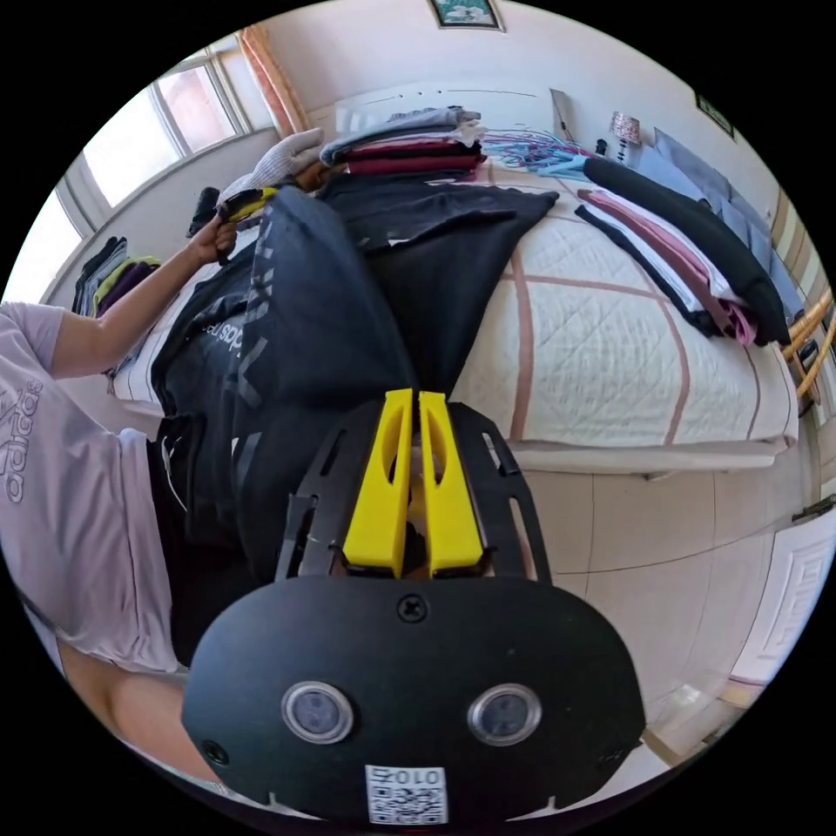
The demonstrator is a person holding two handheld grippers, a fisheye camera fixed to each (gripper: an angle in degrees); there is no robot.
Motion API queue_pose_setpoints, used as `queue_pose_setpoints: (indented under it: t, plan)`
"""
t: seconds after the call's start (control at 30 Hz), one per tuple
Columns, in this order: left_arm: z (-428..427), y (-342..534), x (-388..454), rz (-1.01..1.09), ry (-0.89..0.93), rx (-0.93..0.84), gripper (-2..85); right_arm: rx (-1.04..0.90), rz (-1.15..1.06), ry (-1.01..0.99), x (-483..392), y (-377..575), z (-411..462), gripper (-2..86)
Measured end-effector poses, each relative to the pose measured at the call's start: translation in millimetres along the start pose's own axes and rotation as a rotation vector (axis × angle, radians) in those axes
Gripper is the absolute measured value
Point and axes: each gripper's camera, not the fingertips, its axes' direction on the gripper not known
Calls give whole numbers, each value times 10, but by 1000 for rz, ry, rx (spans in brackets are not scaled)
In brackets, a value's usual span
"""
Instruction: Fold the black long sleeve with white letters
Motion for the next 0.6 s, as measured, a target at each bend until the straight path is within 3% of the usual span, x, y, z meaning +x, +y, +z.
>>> queue_pose_setpoints:
  t: [0.07,0.13,0.37,0.5,0.6]
  plan:
    - [278,74,-363,-254,-10,-211,32,-3,16,-12,15,39,29,38]
    - [313,142,-425,-316,4,-237,47,-21,17,13,-8,55,56,38]
    - [-282,50,-181,-312,-219,-71,105,-18,102,106,22,184,49,39]
    - [-160,-98,-170,-323,-124,-184,124,208,135,52,-34,349,-262,47]
    - [-1,-174,-179,-348,-144,-229,127,250,74,53,-248,288,-363,47]
